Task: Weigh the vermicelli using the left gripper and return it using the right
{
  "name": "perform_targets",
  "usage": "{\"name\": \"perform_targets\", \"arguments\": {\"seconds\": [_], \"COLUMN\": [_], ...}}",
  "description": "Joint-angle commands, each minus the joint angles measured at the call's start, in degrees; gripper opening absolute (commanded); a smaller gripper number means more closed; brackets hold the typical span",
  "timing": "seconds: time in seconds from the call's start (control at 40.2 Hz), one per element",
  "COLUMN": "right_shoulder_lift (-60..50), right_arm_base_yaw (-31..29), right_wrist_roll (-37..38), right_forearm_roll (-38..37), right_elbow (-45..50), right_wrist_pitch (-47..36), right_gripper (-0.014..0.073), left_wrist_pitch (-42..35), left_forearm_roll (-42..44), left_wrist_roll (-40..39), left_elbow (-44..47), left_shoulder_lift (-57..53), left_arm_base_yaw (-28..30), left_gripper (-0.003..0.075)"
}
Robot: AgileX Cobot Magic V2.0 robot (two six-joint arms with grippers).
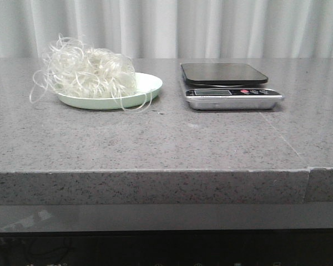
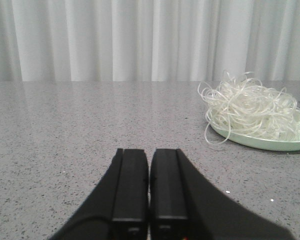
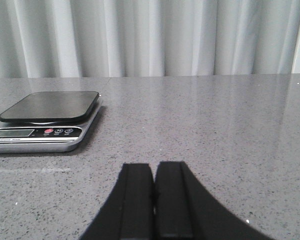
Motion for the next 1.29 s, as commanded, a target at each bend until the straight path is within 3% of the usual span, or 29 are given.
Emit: {"name": "perform_targets", "arguments": {"seconds": [0.0,0.597,0.746,0.87,1.069,1.268], "right_shoulder_lift": [-0.8,-0.8,-0.8,-0.8,0.5,8.7], "right_arm_base_yaw": [-0.2,-0.2,-0.2,-0.2,-0.2,-0.2], "right_wrist_roll": [-0.2,-0.2,-0.2,-0.2,-0.2,-0.2], "right_forearm_roll": [-0.5,-0.5,-0.5,-0.5,-0.5,-0.5], "right_elbow": [-0.2,-0.2,-2.4,-7.5,-18.5,-30.3], "right_wrist_pitch": [-4.7,-4.5,-3.7,-0.8,7.1,13.9], "right_gripper": [0.0157,0.0157,0.0157,0.0157,0.0157,0.0157], "left_wrist_pitch": [-4.8,-4.8,-9.7,-7.9,2.1,12.1], "left_forearm_roll": [-0.3,-0.3,-0.8,-0.9,-0.9,-0.9], "left_wrist_roll": [0.1,0.1,0.1,0.1,0.1,0.1], "left_elbow": [2.1,2.1,1.1,-4.5,-18.0,-32.5], "left_shoulder_lift": [-1.4,-1.4,-1.4,-1.1,0.2,9.2], "left_arm_base_yaw": [-0.3,-0.3,-0.3,-0.3,-0.3,-0.3], "left_gripper": [0.0155,0.0155,0.0155,0.0155,0.0155,0.0155]}}
